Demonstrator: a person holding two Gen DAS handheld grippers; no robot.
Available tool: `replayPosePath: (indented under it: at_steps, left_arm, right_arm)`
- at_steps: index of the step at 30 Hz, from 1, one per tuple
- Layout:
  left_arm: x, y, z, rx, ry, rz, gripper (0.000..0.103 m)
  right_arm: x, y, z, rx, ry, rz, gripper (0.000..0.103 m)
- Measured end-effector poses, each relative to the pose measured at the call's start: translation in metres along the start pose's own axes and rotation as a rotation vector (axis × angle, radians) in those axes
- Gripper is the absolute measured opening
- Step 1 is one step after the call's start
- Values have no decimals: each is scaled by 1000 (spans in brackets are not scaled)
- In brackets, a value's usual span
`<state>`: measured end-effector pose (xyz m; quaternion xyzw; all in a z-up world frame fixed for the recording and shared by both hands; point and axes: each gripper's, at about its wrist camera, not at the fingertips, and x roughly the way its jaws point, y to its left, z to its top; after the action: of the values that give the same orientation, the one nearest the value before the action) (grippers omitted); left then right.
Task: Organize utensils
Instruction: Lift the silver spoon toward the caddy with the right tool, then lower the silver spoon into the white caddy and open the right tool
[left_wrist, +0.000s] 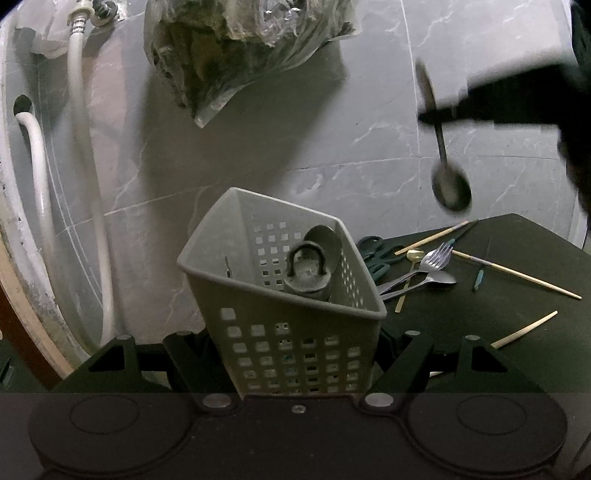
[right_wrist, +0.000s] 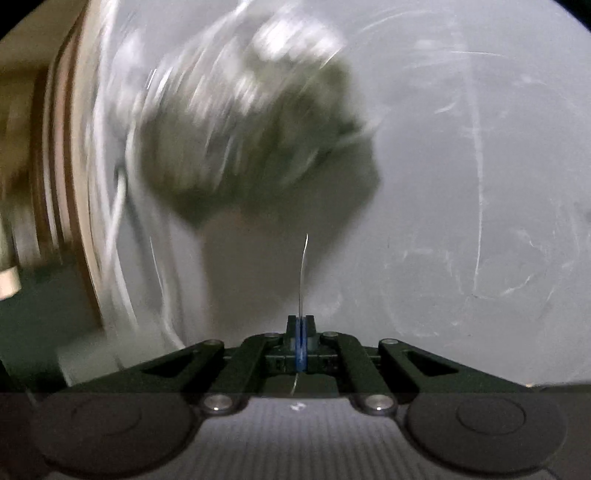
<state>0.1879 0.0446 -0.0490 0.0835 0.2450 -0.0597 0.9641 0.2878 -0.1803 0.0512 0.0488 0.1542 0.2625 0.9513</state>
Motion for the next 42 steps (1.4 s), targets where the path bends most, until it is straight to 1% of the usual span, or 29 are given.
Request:
replayPosePath:
  at_steps: [2,6,10,14,17,22,26,31,34,37,39,42]
  left_arm:
    - [0,-1,0,0,-3,-1,78]
    - [1,-1,-1,2,-7,-2,78]
    - [0,-2,-2,2,-9,-2,78]
    - [-1,-2,-2,4,-11,-6,78]
    - [-2,-3,-2,5,-13,-10,78]
    - [-3,-2,-3,8,-14,-14,78]
    - [-4,-2,-3,11,-15,-17,78]
    - [-4,-2,-3,11,-15,-16,78]
    - [-4,-2,-3,10,-15,-16,78]
    - [-4,-2,-3,10,-15,-16,78]
    - [-4,-2,-3,10,-15,-15,78]
    - [-4,-3,-3,9,-15,-15,78]
  right_arm:
    - [-7,-8,16,116,-47,40,1]
    - [-17,-20,38,278,-111,123,1]
    - [-15,-28,46,437,-139,225,1]
    - [-4,-33,48,595,-138,349,1]
    - [-2,-30,47,649,-126,403,1]
    - [7,-18,38,662,-87,448,1]
    - [13,-7,33,601,-57,422,1]
    - [23,19,22,430,-13,357,1]
    - [31,34,14,341,20,334,1]
    - [36,53,6,218,53,304,1]
    - [38,68,1,107,77,276,1]
    - [36,91,-7,-41,74,259,1]
